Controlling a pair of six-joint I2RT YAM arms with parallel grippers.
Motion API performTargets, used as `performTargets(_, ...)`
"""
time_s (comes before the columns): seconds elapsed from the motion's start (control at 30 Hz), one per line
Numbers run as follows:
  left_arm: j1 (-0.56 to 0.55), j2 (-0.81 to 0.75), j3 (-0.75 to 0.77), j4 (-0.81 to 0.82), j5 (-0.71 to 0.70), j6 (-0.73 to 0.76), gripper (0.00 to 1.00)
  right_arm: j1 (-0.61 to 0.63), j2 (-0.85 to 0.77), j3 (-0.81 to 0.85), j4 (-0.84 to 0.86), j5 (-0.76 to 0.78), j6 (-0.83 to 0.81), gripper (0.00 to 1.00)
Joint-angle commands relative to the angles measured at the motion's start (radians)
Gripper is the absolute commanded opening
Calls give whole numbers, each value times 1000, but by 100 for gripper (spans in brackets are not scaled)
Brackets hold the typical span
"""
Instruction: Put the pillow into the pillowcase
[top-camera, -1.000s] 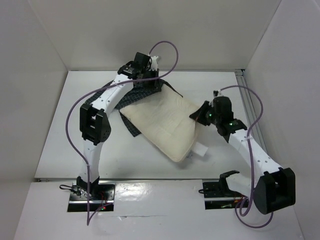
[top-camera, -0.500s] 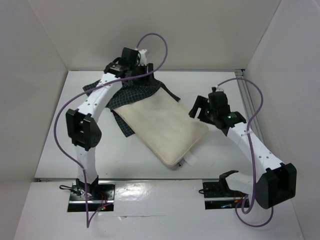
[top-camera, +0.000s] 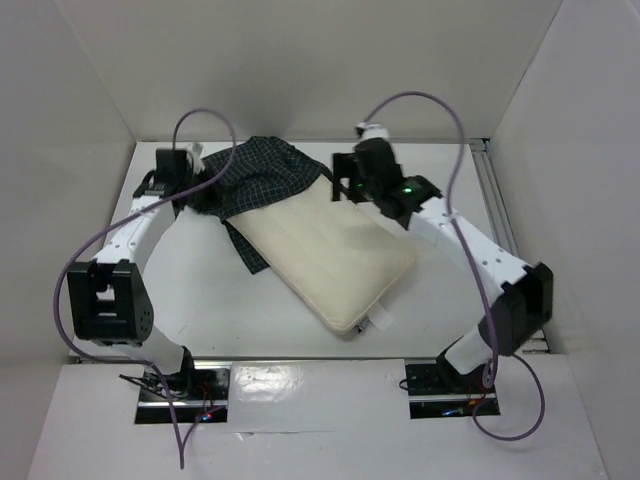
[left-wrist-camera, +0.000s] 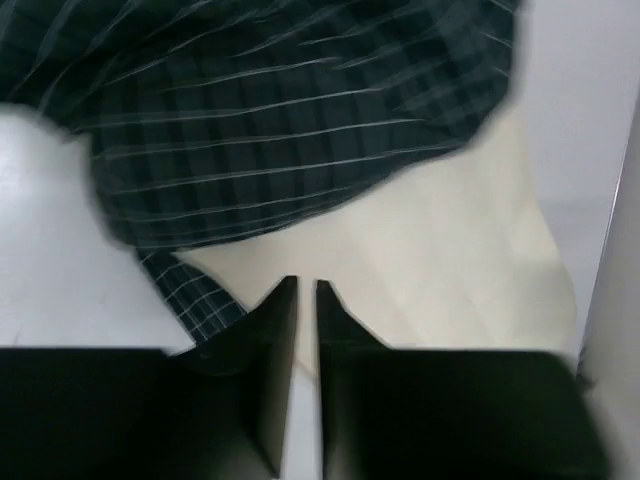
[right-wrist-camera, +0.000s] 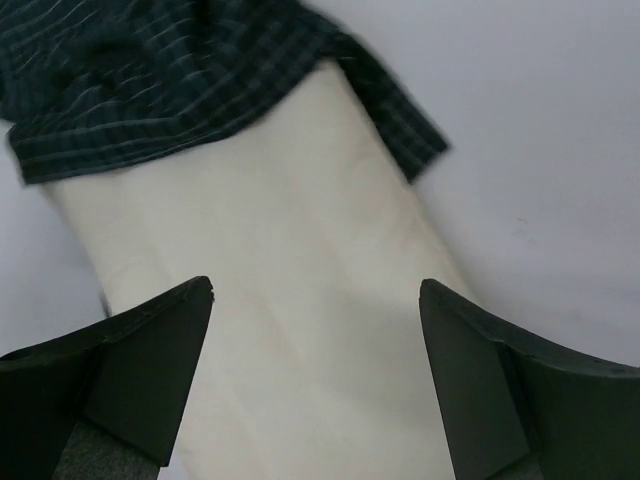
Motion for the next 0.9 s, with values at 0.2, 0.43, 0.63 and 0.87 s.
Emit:
performTargets(0.2, 103, -304, -572, 292, -86, -279, 82, 439, 476, 387, -103, 257, -216, 92)
performTargets(0.43, 175, -185, -684, 409, 58, -297, 78, 473, 665, 520, -81, 109, -319, 93)
performTargets(0.63, 175, -79, -672, 473, 95, -308, 69, 416, 764, 548, -34, 83, -298, 91)
performTargets(0.87, 141, -42, -659, 502, 41, -288, 65, 354, 797, 569, -34, -56, -260, 0)
